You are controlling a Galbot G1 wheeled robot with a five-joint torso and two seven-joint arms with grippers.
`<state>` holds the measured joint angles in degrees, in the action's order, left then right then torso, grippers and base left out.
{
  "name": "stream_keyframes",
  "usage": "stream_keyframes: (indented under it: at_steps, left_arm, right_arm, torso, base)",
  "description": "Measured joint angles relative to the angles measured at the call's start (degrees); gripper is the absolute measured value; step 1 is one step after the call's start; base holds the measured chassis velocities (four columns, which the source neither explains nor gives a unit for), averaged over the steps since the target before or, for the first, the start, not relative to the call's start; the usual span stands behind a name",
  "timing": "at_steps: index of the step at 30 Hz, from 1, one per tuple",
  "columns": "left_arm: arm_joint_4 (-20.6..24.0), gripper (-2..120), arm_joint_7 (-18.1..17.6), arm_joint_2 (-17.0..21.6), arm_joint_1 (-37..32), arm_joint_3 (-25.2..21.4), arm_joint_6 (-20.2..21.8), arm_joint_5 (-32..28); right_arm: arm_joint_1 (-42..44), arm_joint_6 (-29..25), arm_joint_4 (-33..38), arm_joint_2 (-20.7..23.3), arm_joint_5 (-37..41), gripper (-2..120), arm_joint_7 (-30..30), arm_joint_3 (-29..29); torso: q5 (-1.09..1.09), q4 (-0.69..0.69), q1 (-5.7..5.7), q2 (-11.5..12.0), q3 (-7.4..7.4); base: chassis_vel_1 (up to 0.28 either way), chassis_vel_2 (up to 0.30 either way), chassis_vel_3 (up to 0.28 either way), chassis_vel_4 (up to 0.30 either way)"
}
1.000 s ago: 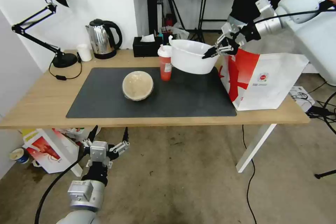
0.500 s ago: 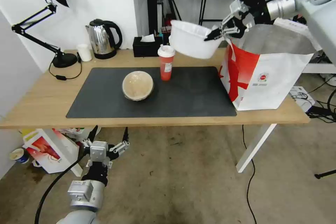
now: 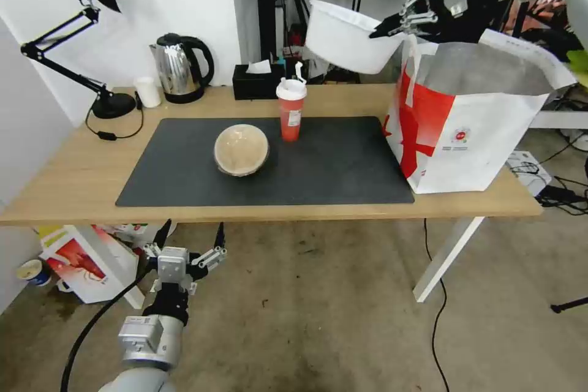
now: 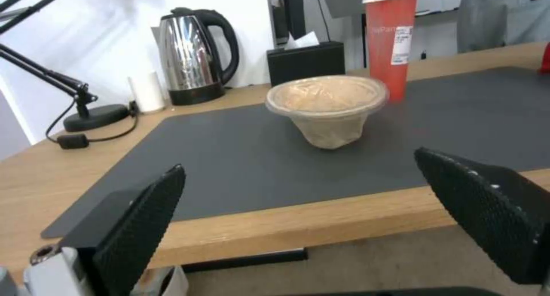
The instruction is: Pick up the trash from the table and place it into the takeout bag.
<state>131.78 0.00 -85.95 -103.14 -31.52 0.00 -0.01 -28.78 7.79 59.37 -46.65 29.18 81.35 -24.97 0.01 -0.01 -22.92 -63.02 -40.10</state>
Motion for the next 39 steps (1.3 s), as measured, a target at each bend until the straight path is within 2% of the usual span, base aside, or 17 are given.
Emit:
stream_keyframes:
  at_steps: [10, 28, 39]
  left_arm:
    - [0.0, 100, 0.0, 0.0, 0.0, 0.0, 0.0, 0.0]
    - [0.0, 100, 0.0, 0.0, 0.0, 0.0, 0.0, 0.0]
    - [0.0, 100, 0.0, 0.0, 0.0, 0.0, 0.0, 0.0]
  right_arm:
    - [-0.8, -0.22, -1.77, -0.02, 0.28, 0, -0.83, 1.19]
    - [-4.29, 0.54, -2.46, -3.89, 2.73, 0, -2.61, 0.33]
    - [-7.08, 0.53, -4.26, -4.61, 3.1, 0, -2.81, -0.43]
  torso:
    - [-0.01, 0.01, 0.0, 0.0, 0.0]
    - [-0.02, 0.01, 0.0, 0.0, 0.0]
    - [-0.03, 0.01, 0.0, 0.0, 0.0]
  base:
    - [0.0, 0.0, 0.0, 0.0]
    - [0.0, 0.0, 0.0, 0.0]
    - [0.0, 0.0, 0.0, 0.0]
